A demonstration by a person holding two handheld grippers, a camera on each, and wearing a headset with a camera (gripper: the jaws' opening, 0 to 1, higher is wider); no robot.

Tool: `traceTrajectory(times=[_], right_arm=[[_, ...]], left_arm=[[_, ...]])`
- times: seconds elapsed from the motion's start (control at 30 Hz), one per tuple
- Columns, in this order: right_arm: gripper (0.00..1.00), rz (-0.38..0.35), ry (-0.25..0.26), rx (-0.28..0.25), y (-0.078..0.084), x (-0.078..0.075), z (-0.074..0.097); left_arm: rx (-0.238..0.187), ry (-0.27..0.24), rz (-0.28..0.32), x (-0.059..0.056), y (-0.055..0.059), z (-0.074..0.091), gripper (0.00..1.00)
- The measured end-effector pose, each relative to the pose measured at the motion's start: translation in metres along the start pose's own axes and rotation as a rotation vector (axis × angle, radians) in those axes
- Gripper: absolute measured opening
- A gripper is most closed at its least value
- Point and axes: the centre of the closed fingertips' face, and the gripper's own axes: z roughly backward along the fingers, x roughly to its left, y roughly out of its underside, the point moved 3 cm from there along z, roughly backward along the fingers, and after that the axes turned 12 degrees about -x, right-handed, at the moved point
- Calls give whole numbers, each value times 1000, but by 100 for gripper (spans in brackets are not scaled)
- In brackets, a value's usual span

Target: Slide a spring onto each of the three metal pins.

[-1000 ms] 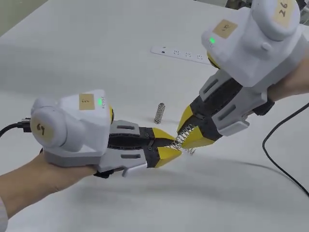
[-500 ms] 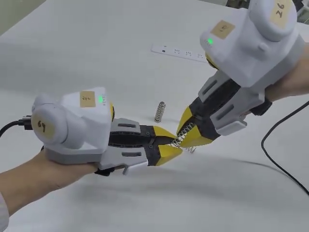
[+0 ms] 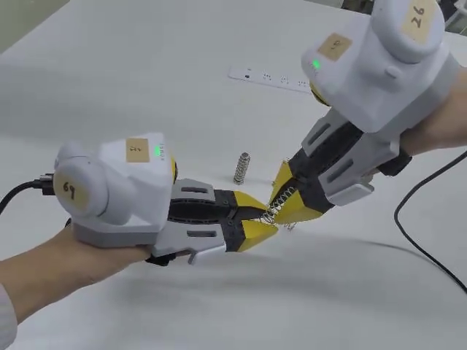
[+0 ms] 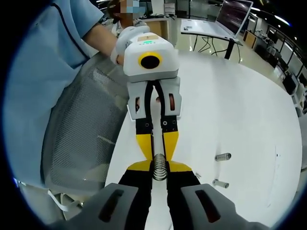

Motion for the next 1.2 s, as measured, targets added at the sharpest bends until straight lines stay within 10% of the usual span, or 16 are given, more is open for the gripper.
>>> traceTrajectory(times=[0.23, 0.9, 1.2], right_arm=[[7, 1, -2, 16, 4, 0, 1], [8, -14, 25, 20, 11, -9, 10], [8, -27, 55, 20, 14, -25, 20]], left_arm=[[24, 4, 2, 0, 5, 0, 3], [120, -78, 15, 12, 25, 15, 83], [133, -98, 25, 16, 28, 22, 91]])
